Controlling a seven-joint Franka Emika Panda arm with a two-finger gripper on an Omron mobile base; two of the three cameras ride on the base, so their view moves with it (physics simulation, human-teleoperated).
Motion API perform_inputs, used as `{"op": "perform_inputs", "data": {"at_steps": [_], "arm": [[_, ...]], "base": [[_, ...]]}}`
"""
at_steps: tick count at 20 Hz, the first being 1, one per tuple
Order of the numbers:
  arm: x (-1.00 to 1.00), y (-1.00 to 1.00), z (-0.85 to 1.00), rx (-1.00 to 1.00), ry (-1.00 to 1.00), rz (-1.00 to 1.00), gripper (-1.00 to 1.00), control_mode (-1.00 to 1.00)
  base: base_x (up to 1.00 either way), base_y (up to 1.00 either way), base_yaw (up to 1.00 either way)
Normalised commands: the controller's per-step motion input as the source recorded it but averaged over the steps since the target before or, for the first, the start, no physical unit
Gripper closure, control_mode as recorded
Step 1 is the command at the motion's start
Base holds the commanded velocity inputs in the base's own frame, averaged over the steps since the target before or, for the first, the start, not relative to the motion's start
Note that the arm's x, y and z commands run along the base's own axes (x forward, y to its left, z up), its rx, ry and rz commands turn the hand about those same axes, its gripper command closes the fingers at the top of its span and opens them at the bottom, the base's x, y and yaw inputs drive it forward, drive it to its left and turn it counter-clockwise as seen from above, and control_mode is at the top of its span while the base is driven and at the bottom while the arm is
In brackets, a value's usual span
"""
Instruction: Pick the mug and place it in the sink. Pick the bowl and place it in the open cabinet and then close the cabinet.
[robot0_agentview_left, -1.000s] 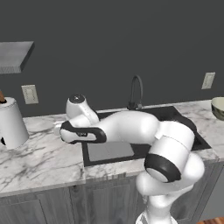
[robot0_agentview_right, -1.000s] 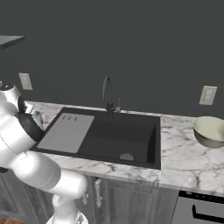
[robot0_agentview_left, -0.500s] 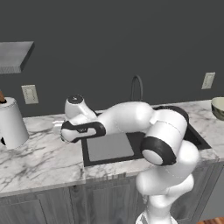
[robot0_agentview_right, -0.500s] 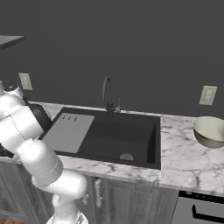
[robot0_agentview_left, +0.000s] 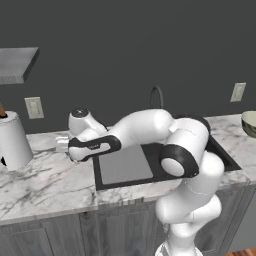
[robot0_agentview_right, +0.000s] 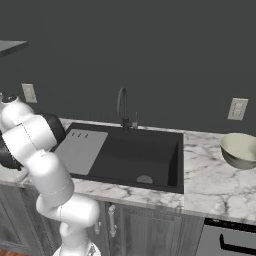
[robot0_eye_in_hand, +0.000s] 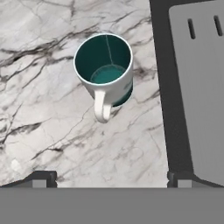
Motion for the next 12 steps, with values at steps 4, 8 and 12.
{"op": "perform_inputs", "data": {"at_steps": [4, 8, 12], "arm": [[0.02, 0.11, -0.05, 0.0, 0.0, -0.06, -1.0, -1.0], [0.01, 0.04, -0.12, 0.0, 0.0, -0.03, -1.0, -1.0], [0.03, 0.0, -0.17, 0.0, 0.0, 0.0, -1.0, -1.0]], "base": [[0.0, 0.0, 0.0], [0.0, 0.0, 0.0], [0.0, 0.0, 0.0]]}}
